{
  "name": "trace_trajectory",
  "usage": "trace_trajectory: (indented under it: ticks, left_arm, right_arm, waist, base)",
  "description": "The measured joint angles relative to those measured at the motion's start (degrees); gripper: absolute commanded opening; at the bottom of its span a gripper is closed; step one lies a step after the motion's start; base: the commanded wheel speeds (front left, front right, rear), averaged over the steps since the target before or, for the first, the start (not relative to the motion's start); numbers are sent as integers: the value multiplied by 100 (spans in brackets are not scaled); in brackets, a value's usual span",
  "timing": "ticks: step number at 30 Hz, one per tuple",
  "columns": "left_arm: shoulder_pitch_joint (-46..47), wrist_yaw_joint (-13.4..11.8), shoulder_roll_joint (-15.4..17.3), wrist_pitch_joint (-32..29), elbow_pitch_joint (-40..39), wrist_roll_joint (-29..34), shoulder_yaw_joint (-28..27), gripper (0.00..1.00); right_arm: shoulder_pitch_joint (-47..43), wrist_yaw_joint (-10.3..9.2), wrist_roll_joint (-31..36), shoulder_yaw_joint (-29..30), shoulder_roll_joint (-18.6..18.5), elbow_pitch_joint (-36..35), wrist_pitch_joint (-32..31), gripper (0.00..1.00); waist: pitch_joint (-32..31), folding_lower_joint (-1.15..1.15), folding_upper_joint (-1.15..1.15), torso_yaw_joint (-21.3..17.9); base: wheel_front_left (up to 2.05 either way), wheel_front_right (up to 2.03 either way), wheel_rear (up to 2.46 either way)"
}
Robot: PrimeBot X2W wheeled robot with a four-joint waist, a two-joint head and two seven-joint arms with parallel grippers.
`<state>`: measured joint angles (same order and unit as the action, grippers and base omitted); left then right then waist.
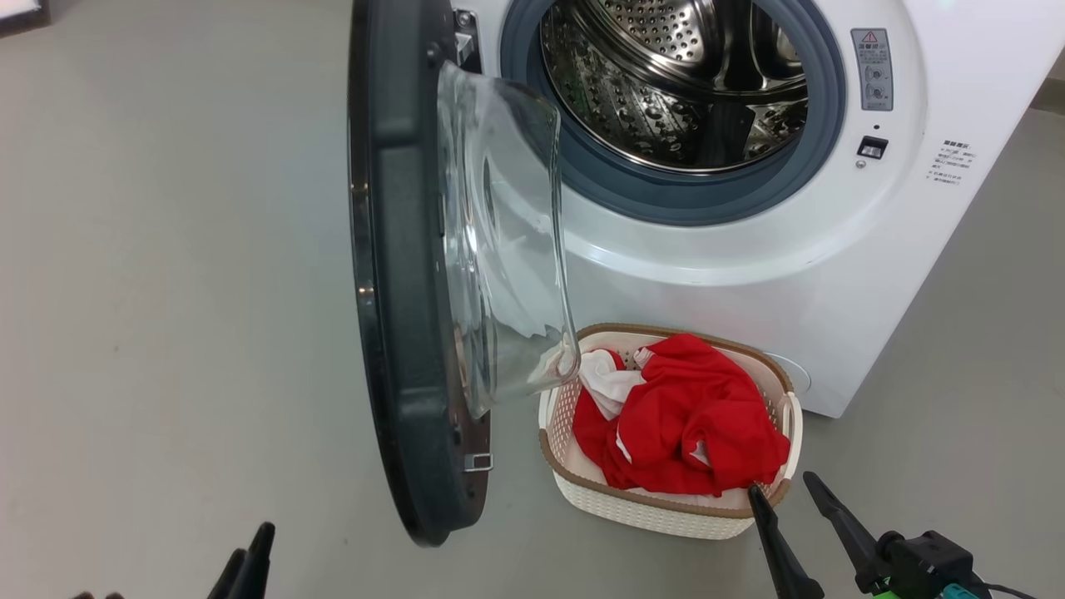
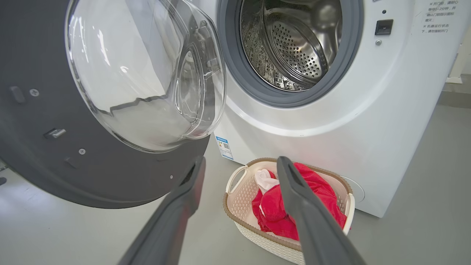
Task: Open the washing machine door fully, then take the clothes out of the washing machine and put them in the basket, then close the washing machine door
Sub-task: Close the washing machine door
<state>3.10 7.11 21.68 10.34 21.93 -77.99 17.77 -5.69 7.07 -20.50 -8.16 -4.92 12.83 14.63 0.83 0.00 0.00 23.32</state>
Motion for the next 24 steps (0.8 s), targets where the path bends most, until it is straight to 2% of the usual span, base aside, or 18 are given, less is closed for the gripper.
trace_trajectory:
  ticks: [6,8,11,14,20,24]
  left_arm:
    - [1,1,-51,392,232,524,89,100]
    - [-2,1,-119,393,269,1042,-116,100]
    - [-9,4,-364,396,182,1919,-821,100]
    - [-143,5,-733,397,9,2726,-1307,100]
    - [-444,7,-1194,396,-380,4755,-1872,100]
    - [-524,7,-1483,397,-728,5851,-2094,100]
  right_arm:
    - [2,0,0,2,2,0,0,100]
    - [2,0,-1,10,2,1,0,100]
    - [3,0,-1,11,8,1,0,100]
    - [7,0,0,21,14,3,0,100]
    - [9,0,0,35,47,10,0,100]
    - [20,0,0,56,74,10,0,100]
  waist:
    - [24,0,0,2]
    - [31,0,0,7]
    - [51,0,0,9]
    - [59,0,0,-4]
    - [53,0,0,-12]
    - [62,0,0,-22]
  base:
    - [0,0,0]
    - [0,0,0]
    - [0,0,0]
    - [0,0,0]
    - [0,0,0]
    - [0,0,0]
